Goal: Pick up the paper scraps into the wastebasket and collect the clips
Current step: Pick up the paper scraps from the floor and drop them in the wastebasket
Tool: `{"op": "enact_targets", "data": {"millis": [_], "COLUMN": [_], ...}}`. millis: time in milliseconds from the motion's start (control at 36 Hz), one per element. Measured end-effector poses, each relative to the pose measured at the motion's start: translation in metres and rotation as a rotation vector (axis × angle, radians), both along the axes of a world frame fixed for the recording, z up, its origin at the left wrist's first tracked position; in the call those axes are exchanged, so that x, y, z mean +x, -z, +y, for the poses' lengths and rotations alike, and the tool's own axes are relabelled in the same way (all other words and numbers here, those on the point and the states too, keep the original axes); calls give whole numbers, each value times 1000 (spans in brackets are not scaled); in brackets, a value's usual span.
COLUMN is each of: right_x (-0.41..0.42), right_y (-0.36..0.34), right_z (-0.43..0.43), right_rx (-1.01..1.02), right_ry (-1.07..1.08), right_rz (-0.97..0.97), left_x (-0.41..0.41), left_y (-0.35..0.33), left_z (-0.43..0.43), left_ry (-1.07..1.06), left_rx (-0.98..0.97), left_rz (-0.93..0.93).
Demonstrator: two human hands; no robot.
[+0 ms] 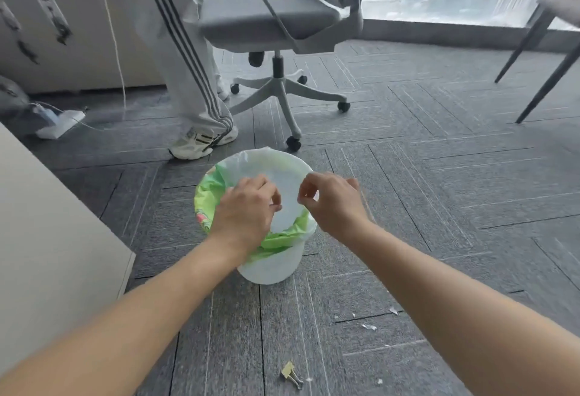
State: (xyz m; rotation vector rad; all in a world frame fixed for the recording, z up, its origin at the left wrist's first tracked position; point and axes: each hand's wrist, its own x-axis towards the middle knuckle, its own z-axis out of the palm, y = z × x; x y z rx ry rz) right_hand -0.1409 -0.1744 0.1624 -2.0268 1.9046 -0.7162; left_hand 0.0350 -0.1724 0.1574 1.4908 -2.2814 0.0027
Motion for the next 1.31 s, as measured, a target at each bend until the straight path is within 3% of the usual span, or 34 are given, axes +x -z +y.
{"op": "enact_targets", "data": {"millis": [306,528,639,861,1056,1194,1306], "right_x": [34,19,-3,-83,-134,-143,-139], "right_y": [10,12,11,36,98,161,204], "right_z": [-22,-18,-9,21,70,108,127], "right_rx": [28,-14,-4,-19,142,340,448], "right_ry": [3,5,-48,93,239,253,265], "right_rz": [157,226,218,4,26,63,97], "left_x": [38,30,7,-81,-138,-133,-120], "left_y": [0,-9,-5,12,83,160,201], "left_z": [-22,-19,-18,9,41,55,60], "left_ry": [-231,-286,-127,281,403,231,129], "left_rx": [234,101,113,-49,322,617,718], "left_rz": [53,-45,24,259,257,128,29]}}
